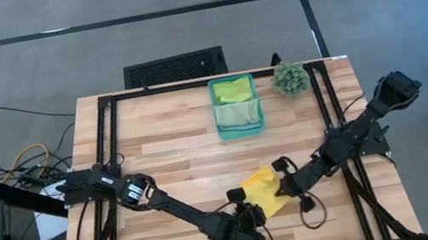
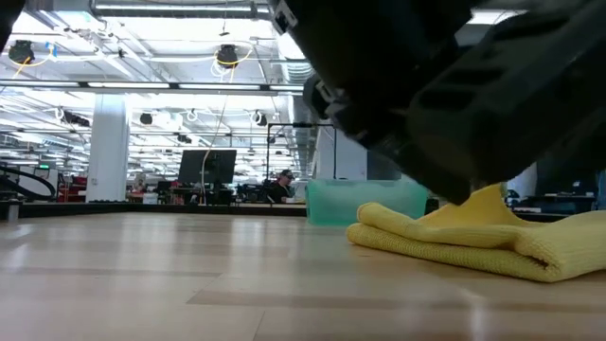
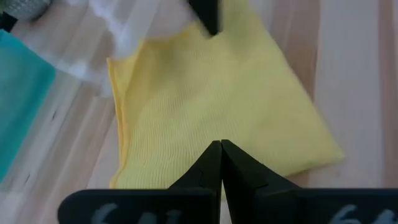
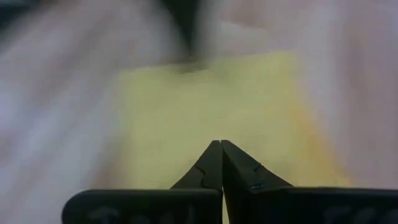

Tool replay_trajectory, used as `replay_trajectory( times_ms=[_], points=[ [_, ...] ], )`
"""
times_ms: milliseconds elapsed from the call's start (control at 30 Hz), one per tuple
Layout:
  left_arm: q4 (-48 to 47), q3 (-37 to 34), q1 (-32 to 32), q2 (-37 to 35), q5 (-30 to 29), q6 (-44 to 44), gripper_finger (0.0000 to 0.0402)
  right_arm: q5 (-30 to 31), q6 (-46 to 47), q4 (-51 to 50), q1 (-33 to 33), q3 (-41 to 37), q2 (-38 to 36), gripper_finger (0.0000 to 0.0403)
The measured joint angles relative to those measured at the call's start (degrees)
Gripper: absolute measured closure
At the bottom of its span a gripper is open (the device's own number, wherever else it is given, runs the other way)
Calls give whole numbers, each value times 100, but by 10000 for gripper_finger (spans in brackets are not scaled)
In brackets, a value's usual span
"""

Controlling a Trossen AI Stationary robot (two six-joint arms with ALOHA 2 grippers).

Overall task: Fold microfiber towels
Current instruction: Fold the yellow microfiber cloth

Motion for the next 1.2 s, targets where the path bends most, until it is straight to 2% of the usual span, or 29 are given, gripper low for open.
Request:
replay_trajectory(
  times_ms=[133,200,333,467,700,833,1067,1200],
  points=[
    [-34,5,67,125,406,23,402,1233,449,325,-325,0,471,383],
    [-44,-4,91,215,612,110,401,1523,763,240,-606,0,669,383],
    [-164,7,90,223,677,21,402,1523,1078,59,-1136,0,1017,379],
    [-277,14,72,181,536,-57,401,1528,1052,145,-1243,-5,962,382],
    [-645,570,1,143,13,-358,401,1473,881,-14,-805,-2,104,382],
    [-1184,619,73,149,-293,-880,401,949,877,-346,-483,0,-66,374],
    [-2399,476,258,231,-248,-1856,401,491,478,-291,-112,-4,619,374],
    [-2453,297,309,334,-39,-1935,402,363,421,-74,-42,24,969,380]
  ],
)
